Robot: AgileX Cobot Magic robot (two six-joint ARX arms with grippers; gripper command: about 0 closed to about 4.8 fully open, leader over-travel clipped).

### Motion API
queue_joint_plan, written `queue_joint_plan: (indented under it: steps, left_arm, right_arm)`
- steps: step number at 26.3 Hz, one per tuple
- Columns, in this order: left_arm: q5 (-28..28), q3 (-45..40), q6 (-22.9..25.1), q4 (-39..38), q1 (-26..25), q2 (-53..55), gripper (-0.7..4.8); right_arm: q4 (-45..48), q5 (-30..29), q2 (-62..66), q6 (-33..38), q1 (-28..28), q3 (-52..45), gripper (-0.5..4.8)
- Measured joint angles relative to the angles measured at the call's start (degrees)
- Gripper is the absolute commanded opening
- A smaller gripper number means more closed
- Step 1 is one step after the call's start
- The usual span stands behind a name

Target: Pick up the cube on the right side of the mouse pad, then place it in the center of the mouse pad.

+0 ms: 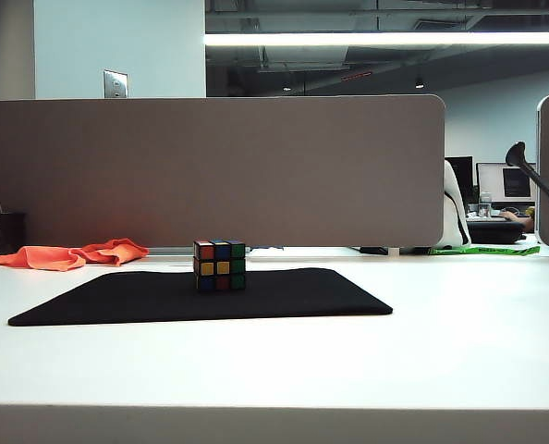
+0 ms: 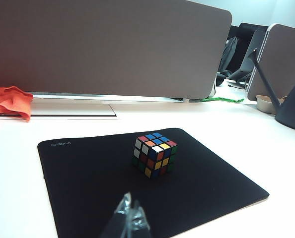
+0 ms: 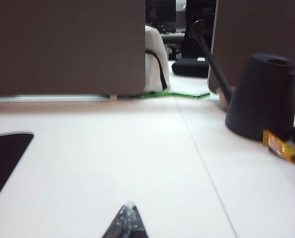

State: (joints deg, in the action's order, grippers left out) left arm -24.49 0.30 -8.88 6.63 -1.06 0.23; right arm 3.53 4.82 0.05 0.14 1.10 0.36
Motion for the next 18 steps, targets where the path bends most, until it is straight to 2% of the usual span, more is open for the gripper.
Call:
queue_joint_plan:
  steps: [7,10,15,18]
  left_arm:
    - [0.2,0.0,0.0,0.0,0.0,0.0,-0.06]
    - [2.3,0.0,0.0,0.0,0.0,0.0,-0.06]
    - [13.4,0.0,6.7,0.0,0.0,0.0,-0.06]
    - [20.7,0.0,7.1,-0.1,0.0,0.0,-0.06]
  right_arm:
    - [-3.5,-0.3,-0.1,0.0,0.0,0.0,-0.01]
    - [-6.9,-0.3,-0.1,0.0,0.0,0.1,-0.01]
    - [-8.7,-0.3,-0.1,0.0,0.0,0.1,-0.01]
    - [-8.5,-0.3,-0.1,0.0,0.0,0.1,-0.01]
